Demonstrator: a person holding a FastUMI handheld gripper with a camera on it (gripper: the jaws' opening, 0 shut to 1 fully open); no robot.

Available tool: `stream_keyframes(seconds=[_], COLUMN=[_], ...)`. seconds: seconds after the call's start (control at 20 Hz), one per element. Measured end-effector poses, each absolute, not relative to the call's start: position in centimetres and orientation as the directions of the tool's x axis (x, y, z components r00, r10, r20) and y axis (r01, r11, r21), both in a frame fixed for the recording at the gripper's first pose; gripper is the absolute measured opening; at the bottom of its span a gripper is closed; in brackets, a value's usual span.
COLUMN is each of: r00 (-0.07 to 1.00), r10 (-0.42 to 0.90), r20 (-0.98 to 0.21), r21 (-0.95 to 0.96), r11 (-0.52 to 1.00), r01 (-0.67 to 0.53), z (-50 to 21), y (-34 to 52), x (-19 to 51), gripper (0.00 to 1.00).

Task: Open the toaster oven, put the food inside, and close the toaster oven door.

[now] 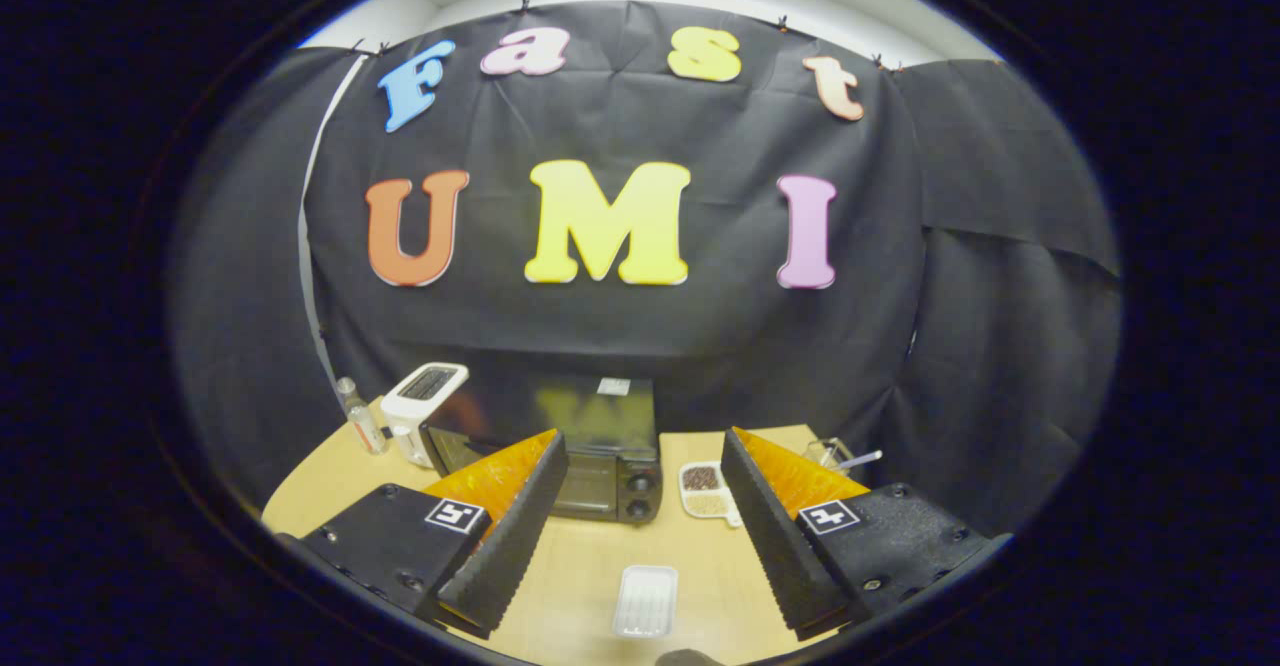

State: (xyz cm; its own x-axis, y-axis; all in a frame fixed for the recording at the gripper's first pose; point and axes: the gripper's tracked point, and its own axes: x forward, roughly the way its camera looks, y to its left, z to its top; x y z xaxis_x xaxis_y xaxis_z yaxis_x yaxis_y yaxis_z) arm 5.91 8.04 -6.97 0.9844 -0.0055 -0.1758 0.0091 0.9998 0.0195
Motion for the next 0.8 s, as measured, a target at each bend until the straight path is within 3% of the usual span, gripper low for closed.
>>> stream_keyframes(seconds=[0.5, 0.8], r00=[0.997, 0.994], r10=[0.017, 0.091], r20=[0.079, 0.065], r21=[0.027, 0.096], r11=[0.999, 0.991], r01=[-0.019, -0.097], z=[6.7, 5.3], y=[0.4, 0.3], x=[-0.3, 0.1], gripper=[0.99, 0.99])
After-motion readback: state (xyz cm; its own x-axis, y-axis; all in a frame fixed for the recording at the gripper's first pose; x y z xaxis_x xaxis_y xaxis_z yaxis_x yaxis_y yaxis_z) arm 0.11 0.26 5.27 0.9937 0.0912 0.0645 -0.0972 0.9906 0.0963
